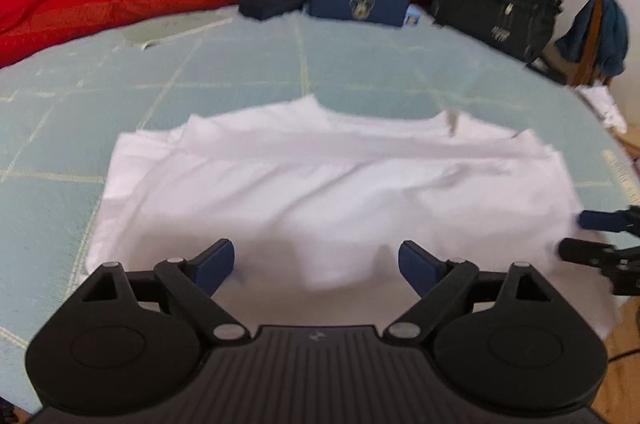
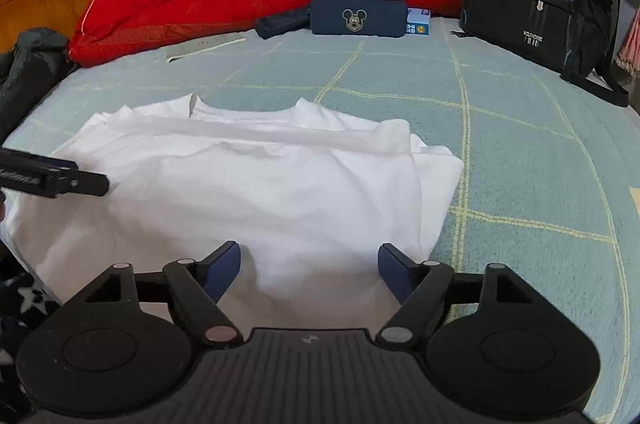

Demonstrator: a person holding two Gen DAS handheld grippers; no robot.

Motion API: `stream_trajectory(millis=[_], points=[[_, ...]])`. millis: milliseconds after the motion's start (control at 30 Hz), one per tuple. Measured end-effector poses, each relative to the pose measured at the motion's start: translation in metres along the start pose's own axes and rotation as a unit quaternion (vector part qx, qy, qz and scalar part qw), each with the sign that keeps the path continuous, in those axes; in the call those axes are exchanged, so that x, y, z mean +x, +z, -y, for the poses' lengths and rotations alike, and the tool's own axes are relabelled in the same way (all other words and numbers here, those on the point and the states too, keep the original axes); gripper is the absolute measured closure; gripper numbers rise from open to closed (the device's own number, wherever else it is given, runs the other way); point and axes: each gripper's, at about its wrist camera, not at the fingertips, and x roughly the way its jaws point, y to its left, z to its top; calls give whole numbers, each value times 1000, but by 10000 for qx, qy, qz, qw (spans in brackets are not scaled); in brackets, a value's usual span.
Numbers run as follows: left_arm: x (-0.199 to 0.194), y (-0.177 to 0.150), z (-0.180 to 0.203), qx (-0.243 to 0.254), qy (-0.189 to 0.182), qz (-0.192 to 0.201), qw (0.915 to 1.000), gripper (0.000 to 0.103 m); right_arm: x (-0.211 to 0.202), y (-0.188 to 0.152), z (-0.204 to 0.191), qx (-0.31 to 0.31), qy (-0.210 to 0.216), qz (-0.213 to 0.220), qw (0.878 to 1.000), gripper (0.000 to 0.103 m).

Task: Fold clothes

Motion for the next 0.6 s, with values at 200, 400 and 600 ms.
stream_trajectory(millis=[200,400,600], points=[[-36,2,-12,-113,223,345,9991,13,-9,27,-5,458,663,268,9964,8],[-49,-4,-31,-323,474,382,9976,12,6,64,-32,692,1470,124,9866,0],[-59,-8,-62,-620,662,487,9947,12,46,88,-63,1101,2120,-295,9706,0]])
